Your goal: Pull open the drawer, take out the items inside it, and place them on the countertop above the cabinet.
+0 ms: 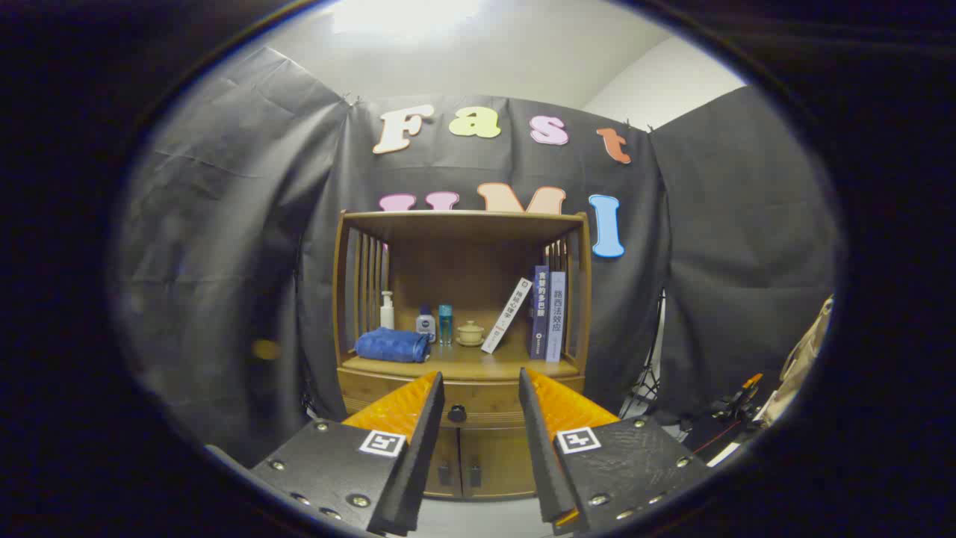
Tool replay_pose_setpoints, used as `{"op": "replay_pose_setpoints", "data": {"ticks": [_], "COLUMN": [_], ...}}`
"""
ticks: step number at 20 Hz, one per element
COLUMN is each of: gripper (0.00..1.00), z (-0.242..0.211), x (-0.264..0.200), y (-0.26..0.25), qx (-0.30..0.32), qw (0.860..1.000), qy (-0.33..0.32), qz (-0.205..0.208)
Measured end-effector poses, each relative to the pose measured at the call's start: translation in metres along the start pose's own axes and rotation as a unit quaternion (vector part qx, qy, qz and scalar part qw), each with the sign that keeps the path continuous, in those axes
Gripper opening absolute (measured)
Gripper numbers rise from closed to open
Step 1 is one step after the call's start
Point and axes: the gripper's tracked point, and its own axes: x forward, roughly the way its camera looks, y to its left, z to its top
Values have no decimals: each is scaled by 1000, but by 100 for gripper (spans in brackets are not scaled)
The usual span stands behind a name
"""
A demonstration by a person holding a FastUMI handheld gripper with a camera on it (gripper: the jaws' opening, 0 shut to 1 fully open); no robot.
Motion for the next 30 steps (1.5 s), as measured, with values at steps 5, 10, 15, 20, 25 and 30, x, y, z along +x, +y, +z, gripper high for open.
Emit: {"op": "replay_pose_setpoints", "data": {"ticks": [5,10,15,20,25,30], "gripper": [59,59,59,60,60,61], "z": [-14,-62,-125,-183,-238,-265], "x": [26,78,145,200,249,275], "y": [25,49,35,66,58,63], "qx": [-14,-6,14,45,46,52], "qw": [999,997,994,988,978,971], "qy": [12,58,106,144,202,228], "qz": [32,52,-22,38,33,46]}}
